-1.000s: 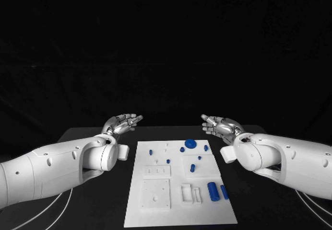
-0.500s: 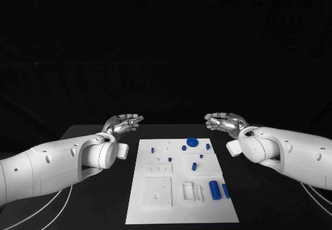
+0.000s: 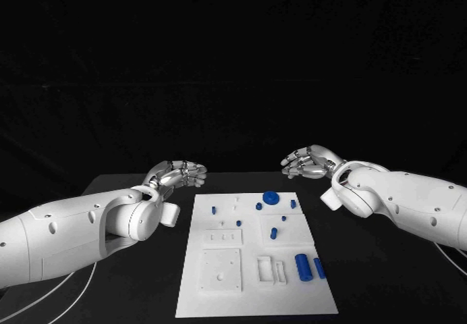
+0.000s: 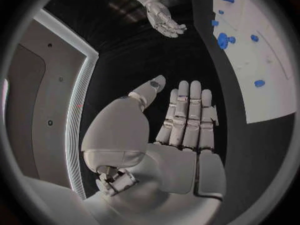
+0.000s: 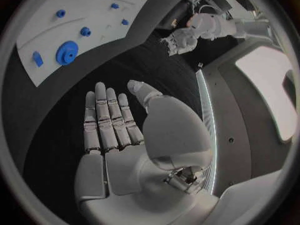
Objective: Assemble the parts on the task board
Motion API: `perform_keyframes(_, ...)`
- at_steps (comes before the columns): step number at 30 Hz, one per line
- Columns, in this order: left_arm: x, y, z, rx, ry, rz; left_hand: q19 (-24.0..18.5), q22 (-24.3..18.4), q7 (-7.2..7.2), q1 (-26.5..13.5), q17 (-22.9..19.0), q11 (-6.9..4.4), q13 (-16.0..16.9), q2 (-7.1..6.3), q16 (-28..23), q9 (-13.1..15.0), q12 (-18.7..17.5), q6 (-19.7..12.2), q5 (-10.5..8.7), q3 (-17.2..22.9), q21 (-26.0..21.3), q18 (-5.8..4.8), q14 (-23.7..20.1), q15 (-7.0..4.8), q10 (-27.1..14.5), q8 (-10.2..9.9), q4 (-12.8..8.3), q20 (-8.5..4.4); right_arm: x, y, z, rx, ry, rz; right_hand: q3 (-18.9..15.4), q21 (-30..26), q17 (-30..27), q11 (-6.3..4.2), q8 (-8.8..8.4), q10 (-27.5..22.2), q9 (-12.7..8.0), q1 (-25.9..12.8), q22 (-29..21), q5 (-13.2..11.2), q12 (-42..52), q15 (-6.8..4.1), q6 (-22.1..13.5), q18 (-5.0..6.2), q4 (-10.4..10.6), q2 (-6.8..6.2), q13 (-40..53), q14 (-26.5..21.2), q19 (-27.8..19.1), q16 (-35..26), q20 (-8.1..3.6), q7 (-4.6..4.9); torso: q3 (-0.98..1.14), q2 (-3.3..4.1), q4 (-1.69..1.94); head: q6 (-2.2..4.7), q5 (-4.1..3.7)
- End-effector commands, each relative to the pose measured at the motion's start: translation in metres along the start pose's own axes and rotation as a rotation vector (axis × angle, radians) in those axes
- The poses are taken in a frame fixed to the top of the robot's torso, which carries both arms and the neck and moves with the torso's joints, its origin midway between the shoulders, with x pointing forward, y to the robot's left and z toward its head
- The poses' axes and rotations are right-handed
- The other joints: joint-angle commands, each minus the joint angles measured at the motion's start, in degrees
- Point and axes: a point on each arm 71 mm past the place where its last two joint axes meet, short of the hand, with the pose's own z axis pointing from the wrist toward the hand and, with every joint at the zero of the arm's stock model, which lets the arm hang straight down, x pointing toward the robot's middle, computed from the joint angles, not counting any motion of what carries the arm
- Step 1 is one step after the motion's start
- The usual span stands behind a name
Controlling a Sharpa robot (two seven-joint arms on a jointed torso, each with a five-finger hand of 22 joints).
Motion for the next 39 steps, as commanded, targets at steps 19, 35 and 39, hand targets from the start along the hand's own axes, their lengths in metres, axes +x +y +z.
perform_keyframes(19, 0.021, -0.035, -0.009, 0.114, 0.135, -0.019, -0.09, -0.64, -0.06, -2.32, -1.61, 0.18, -0.36, -0.30, -2.09, -0.25, -2.91, 1.36, -0.05, 1.60, -0.65, -2.08, -0.50, 0.77, 1.64, -2.20, -2.04, -1.13, 0.023, 0.045, 0.016, -0.161, 0.106, -0.688, 6.08, 20.23, 21.76, -3.70, -1.65, 7.17, 0.60, -7.90, 7.94, -7.41, -3.99, -6.86, 6.31, 2.13, -10.69, -2.43, -0.10, 19.97, 31.42, 32.36, -12.36, -1.31, -0.52, 4.47, 2.12, 1.54, -1.38)
perform_keyframes(35, 0.023, -0.041, -0.014, 0.117, 0.154, -0.029, 0.13, -0.73, 0.17, -3.03, -1.75, 0.50, -0.64, -0.75, -2.37, -0.35, -4.11, 1.01, -0.20, 1.49, -0.65, -2.13, -0.07, 0.67, 1.46, -2.93, -1.97, -1.24, 0.036, 0.055, 0.023, -0.178, 0.098, -0.820, 6.65, 21.78, 21.72, -3.16, -2.44, 6.00, 0.38, -7.68, 7.86, -5.87, -4.85, -6.35, 6.06, 2.13, -10.68, -4.15, -0.89, 19.53, 32.21, 35.29, -12.26, -1.05, -0.15, 6.84, 3.20, 2.12, -1.80)
perform_keyframes(39, 0.022, -0.041, -0.014, 0.115, 0.148, -0.029, 0.13, -0.74, 0.21, -3.15, -1.78, 0.55, -0.68, -0.75, -2.43, -0.36, -4.29, 0.96, -0.24, 1.48, -0.65, -2.15, -0.06, 0.67, 1.43, -3.04, -1.94, -1.24, 0.039, 0.054, 0.023, -0.175, 0.112, -0.839, 6.67, 21.85, 21.67, -3.13, -2.44, 5.98, 0.39, -7.73, 7.85, -5.83, -4.83, -6.31, 6.14, 2.12, -10.66, -4.23, -0.93, 19.46, 32.20, 35.46, -12.20, -1.07, -0.07, 7.28, 3.38, 2.35, -1.84)
